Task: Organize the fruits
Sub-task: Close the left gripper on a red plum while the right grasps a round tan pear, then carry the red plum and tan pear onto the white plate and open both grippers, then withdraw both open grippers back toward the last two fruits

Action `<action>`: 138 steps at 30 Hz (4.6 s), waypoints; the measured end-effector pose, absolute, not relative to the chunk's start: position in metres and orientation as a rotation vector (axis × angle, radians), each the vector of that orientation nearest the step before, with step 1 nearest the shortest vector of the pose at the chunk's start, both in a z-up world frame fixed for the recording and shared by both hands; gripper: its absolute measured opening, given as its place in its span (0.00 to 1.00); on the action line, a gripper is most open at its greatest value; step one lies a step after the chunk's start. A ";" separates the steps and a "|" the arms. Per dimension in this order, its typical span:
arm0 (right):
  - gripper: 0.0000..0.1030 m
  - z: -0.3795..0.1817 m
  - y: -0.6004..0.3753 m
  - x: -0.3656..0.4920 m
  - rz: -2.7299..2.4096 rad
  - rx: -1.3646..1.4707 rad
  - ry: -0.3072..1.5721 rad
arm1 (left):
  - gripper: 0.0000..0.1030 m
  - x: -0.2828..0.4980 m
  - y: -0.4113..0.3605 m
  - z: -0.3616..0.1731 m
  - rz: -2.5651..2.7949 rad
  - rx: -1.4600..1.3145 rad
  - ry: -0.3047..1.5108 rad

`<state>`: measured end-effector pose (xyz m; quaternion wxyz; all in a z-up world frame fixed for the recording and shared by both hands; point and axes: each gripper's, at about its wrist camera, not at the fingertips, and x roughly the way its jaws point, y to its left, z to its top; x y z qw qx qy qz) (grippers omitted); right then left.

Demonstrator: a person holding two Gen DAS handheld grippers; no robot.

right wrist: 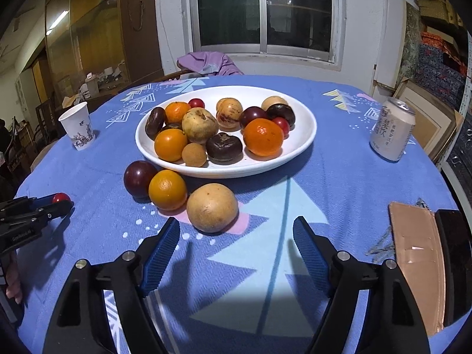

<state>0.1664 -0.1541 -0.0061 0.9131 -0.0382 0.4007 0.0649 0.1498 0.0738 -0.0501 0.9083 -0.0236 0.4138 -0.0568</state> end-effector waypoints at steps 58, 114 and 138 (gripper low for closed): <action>0.43 0.061 -0.170 0.127 0.235 -0.004 0.739 | 0.28 0.170 0.003 0.025 -0.248 0.017 0.696; 0.93 0.036 -0.207 0.140 0.049 0.198 0.680 | 0.93 0.163 0.011 -0.013 -0.017 -0.035 0.711; 0.93 0.026 -0.200 0.144 0.061 0.175 0.728 | 0.96 0.212 -0.014 -0.042 -0.088 -0.025 0.801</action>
